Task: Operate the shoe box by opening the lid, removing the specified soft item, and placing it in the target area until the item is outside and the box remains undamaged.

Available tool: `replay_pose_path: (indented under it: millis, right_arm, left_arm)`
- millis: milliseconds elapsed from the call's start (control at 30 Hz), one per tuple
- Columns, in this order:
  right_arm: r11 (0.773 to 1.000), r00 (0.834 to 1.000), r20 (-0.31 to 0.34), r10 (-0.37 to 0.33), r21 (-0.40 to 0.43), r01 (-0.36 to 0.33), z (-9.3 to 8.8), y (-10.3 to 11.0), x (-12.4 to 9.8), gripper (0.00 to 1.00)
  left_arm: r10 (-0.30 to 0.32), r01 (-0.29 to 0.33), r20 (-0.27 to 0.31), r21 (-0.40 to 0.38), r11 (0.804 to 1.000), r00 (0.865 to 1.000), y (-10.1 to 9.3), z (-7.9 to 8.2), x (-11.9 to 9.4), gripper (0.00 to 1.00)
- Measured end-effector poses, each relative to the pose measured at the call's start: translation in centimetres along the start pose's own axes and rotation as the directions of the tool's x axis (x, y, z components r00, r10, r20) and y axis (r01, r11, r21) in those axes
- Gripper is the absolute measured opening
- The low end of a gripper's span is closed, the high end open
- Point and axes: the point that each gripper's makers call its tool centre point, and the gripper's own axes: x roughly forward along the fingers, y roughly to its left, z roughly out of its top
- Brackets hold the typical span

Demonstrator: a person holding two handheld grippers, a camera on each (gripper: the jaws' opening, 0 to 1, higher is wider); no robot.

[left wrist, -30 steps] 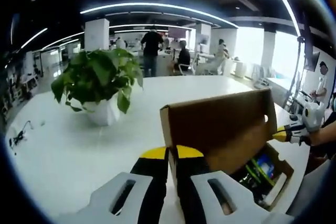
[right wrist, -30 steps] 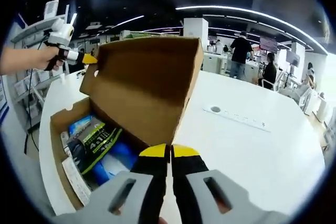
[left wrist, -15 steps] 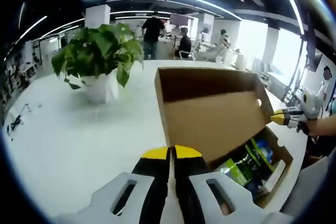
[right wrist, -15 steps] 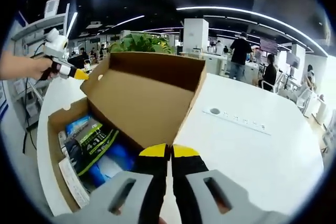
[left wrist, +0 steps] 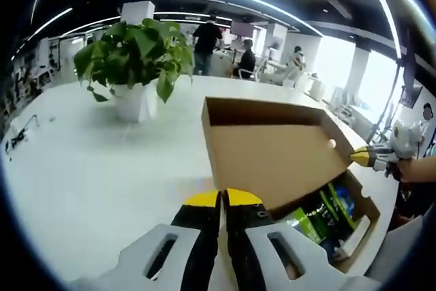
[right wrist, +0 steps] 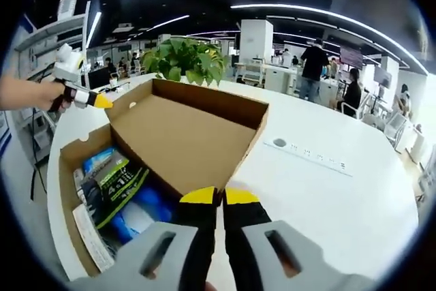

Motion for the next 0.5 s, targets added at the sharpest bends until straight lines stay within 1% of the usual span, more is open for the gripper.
replay_pose_path:
  millis: [267, 367, 500]
  right_arm:
    - [1.000, 1.000, -0.023, 0.006, -0.006, -0.006, -0.2, -0.3, 0.5, 0.02]
    - [1.000, 0.999, -0.031, 0.009, 0.020, -0.009, -0.2, -0.5, 0.8, 0.02]
    - [1.000, 0.999, -0.041, 0.010, 0.011, -0.009, -0.3, -0.5, 1.1, 0.02]
  left_arm:
    - [0.002, -0.002, -0.012, -0.021, 1.000, 1.000, 0.4, -0.1, 0.8, 0.00]
    - [0.003, -0.003, -0.016, -0.011, 1.000, 1.000, 0.7, -0.1, 1.1, 0.00]
    - [0.004, -0.005, -0.022, -0.014, 1.000, 1.000, 0.8, -0.2, 1.2, 0.00]
